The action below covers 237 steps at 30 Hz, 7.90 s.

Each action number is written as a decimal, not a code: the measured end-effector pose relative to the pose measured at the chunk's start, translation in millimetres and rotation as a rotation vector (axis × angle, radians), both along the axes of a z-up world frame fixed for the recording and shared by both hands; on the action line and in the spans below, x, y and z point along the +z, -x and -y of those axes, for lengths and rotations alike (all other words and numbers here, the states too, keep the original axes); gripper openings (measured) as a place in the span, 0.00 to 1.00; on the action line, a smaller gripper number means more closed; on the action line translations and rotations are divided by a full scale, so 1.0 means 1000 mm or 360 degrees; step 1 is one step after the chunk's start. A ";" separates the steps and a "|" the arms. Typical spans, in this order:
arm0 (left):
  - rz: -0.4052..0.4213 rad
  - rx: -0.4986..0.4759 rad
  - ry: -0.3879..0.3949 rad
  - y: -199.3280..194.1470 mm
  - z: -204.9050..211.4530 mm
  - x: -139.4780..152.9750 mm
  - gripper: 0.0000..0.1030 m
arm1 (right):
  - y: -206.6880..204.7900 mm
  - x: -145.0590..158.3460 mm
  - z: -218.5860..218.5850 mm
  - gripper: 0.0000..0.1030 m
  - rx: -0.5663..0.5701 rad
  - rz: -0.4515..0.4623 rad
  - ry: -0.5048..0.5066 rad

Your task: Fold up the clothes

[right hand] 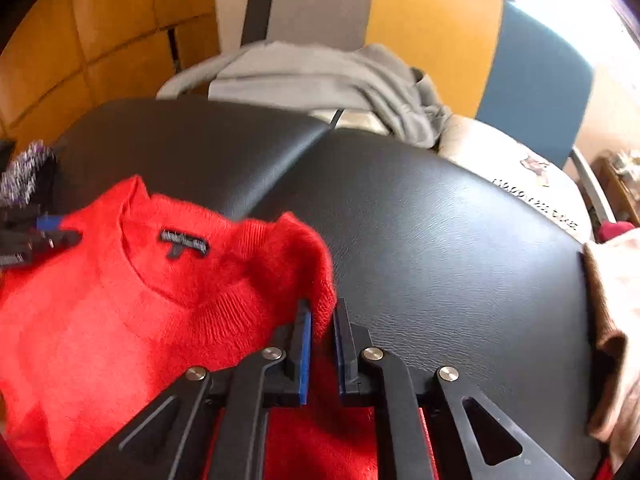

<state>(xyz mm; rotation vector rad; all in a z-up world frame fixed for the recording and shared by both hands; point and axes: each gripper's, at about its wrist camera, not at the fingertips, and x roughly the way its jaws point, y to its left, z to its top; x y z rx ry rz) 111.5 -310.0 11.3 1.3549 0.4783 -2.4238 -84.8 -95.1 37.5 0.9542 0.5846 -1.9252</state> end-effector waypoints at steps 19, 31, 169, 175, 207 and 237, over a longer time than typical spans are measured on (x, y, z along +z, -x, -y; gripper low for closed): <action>-0.0881 0.0344 0.0268 -0.109 -0.042 0.162 0.04 | -0.043 0.106 -0.053 0.08 -0.0008 -0.0280 0.0310; -0.1260 0.0263 0.0543 -0.177 -0.128 0.239 0.04 | -0.135 0.228 -0.151 0.08 -0.0222 -0.0725 0.0810; 0.0105 -0.0539 -0.0274 -0.077 -0.142 -0.013 0.01 | -0.135 0.005 -0.128 1.00 0.0681 0.2032 0.0981; 0.0170 -0.0480 -0.0151 -0.097 -0.116 0.004 0.03 | -0.104 0.009 -0.171 1.00 0.0366 0.1680 0.0914; -0.0110 -0.0148 -0.0232 0.032 -0.055 0.001 0.10 | -0.064 0.114 -0.141 0.09 -0.0187 0.0048 0.0457; -0.0150 -0.0162 -0.0085 0.046 -0.068 -0.010 0.12 | 0.005 -0.001 -0.031 0.15 -0.0040 0.0131 -0.0292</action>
